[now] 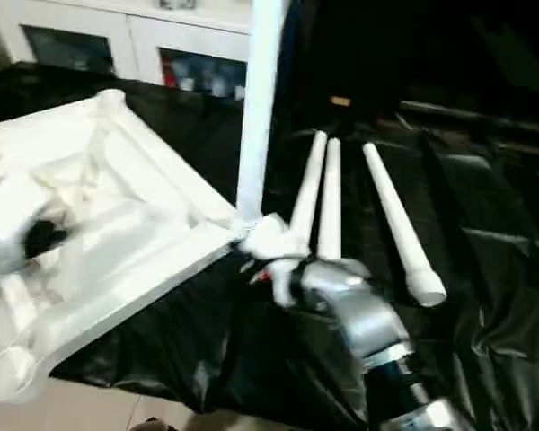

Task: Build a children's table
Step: Rotate leg to tighten, then rotate table base

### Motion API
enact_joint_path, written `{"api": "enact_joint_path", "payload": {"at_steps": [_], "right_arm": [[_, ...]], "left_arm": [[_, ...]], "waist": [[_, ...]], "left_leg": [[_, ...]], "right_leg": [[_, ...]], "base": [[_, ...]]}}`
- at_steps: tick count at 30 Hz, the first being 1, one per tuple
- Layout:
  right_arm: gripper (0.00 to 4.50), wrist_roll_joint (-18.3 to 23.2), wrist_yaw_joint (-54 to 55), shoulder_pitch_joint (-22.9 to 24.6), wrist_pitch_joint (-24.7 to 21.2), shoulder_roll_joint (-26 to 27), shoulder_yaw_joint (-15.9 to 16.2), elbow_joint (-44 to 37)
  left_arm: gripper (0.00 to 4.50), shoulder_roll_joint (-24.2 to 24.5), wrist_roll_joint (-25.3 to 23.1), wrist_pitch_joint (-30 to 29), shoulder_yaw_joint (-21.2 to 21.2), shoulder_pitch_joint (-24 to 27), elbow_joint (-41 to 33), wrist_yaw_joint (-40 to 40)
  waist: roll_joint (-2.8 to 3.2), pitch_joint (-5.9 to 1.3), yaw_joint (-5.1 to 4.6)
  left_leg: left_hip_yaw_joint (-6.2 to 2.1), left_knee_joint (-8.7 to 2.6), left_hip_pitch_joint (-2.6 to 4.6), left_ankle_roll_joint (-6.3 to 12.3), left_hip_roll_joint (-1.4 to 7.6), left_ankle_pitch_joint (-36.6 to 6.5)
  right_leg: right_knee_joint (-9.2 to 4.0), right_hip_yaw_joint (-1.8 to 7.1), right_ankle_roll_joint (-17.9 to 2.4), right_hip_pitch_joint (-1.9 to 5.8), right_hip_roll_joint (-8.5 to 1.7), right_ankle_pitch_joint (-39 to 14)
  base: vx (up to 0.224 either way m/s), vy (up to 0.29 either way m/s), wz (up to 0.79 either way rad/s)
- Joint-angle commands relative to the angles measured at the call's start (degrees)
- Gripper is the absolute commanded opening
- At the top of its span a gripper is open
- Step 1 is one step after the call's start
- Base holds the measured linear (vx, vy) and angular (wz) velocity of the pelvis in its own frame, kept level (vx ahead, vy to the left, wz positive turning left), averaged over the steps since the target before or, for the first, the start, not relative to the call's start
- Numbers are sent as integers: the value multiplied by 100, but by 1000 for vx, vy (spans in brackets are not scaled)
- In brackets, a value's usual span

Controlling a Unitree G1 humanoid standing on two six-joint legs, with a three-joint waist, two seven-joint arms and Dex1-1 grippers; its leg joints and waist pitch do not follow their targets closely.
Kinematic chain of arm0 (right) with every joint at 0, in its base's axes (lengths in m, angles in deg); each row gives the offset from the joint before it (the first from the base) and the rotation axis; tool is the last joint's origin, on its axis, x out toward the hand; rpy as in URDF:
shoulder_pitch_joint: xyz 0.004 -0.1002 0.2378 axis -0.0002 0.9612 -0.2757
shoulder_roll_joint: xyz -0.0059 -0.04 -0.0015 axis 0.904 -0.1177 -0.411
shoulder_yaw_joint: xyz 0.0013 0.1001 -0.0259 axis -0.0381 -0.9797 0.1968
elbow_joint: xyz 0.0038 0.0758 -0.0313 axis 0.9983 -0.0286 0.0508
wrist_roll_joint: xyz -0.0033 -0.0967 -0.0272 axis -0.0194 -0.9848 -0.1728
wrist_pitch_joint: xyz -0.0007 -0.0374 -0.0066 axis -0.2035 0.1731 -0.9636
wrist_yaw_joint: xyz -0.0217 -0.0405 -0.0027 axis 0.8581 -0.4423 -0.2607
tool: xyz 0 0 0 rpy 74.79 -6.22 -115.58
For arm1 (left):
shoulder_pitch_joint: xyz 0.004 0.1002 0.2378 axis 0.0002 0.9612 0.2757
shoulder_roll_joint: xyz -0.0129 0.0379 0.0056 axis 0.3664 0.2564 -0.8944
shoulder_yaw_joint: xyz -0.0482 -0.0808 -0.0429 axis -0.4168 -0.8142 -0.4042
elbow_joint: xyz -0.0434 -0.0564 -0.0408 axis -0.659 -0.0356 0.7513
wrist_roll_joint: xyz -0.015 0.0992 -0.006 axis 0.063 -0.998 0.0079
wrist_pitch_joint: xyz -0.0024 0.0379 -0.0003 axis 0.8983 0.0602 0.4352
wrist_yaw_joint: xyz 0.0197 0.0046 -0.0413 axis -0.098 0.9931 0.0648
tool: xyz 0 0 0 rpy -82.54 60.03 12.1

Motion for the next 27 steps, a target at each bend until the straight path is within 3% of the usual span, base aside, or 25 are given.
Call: {"api": "enact_joint_path", "payload": {"at_steps": [1,3,5,6,11,14,22,27], "right_arm": [[387,-256,106,-206,-170,-62,117,168],[387,-339,180,-314,-263,-50,198,302],[357,-347,207,-451,-407,0,270,426],[347,-345,217,-477,-423,21,279,448],[303,-431,282,-595,-393,167,303,650],[277,-469,343,-647,-380,214,322,787],[206,-490,415,-674,-295,298,333,996],[154,-530,624,-803,-120,482,237,1376]], "left_arm": [[101,139,-55,-34,-67,107,-37,-59],[101,280,-73,-57,-25,238,-5,-102],[73,459,-142,-113,115,405,32,-153],[62,492,-162,-114,152,440,37,-157],[19,673,-160,-202,329,542,37,-200],[2,815,-265,-126,425,573,143,-180],[0,1119,-351,-61,395,488,369,-115],[0,1068,-320,99,897,386,356,-331]], "waist": [[164,-292,10],[166,-288,32],[163,-286,44],[189,-293,59],[210,-324,81],[208,-322,72],[227,-330,84],[214,-328,94]], "left_leg": [[-77,-454,120,-78,225,-1113],[-77,-457,137,-127,228,-1215],[-86,-469,130,-157,230,-1312],[-92,-467,139,-169,234,-1324],[-92,-453,124,-225,223,-1134],[-90,-448,117,-237,212,-1146],[-96,-446,129,-270,222,-1166],[-94,-448,133,-283,219,-1176]], "right_leg": [[-425,322,-1009,217,-448,-878],[-434,329,-987,198,-454,-965],[-437,334,-940,204,-462,-1064],[-434,341,-932,198,-470,-1051],[-376,326,-1022,218,-446,-481],[-374,331,-1022,231,-453,-479],[-352,323,-1079,238,-453,-336],[-360,332,-1102,230,-474,-470]], "base": [[0,0,0],[0,0,0],[0,0,0],[0,0,0],[0,0,0],[0,0,0],[0,0,0],[0,0,0]]}}
